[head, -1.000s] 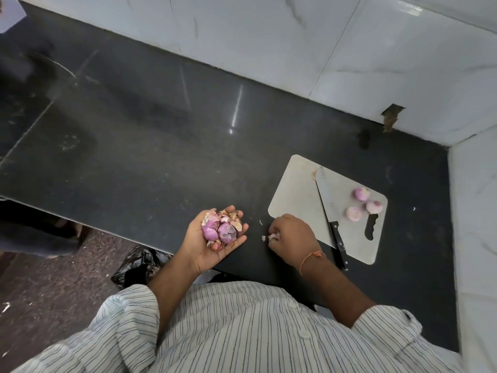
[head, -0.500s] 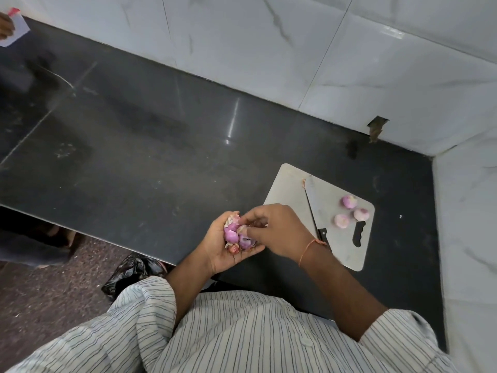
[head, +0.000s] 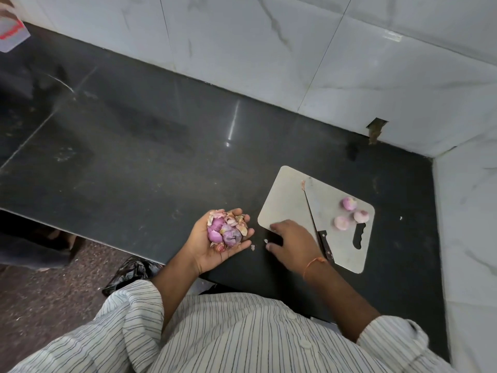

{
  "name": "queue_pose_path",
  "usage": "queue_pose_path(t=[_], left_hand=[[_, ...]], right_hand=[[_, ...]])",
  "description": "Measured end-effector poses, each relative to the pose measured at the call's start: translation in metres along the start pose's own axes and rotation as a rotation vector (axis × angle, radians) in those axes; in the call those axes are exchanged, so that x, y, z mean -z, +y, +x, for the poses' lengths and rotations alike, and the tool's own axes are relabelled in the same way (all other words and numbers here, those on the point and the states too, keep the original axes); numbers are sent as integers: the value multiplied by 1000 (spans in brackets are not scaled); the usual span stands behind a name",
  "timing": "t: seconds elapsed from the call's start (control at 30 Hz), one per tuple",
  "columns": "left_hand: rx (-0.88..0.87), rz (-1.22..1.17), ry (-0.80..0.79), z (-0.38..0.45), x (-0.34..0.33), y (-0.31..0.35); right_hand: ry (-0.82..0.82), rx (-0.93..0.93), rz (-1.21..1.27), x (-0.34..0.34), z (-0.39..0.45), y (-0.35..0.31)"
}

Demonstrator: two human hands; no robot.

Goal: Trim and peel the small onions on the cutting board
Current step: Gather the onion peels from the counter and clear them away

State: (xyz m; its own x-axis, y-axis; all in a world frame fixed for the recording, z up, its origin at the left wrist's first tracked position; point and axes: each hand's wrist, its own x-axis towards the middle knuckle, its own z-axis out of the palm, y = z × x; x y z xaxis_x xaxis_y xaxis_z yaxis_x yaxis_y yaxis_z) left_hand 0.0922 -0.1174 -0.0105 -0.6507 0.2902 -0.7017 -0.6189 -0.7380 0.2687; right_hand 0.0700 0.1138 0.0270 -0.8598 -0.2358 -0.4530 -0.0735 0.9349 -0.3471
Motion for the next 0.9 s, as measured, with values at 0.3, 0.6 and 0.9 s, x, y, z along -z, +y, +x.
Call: queue_pose_path(t=[0.3, 0.6, 0.9], left_hand=[[-51, -39, 45, -17, 27, 5], [-54, -97, 55, -24, 33, -7], [-209, -195, 35, -51, 18, -24]], right_hand=[[-18, 133, -229, -51, -3, -44], [126, -75, 763, -16, -9, -74], [341, 563, 428, -32, -38, -131]])
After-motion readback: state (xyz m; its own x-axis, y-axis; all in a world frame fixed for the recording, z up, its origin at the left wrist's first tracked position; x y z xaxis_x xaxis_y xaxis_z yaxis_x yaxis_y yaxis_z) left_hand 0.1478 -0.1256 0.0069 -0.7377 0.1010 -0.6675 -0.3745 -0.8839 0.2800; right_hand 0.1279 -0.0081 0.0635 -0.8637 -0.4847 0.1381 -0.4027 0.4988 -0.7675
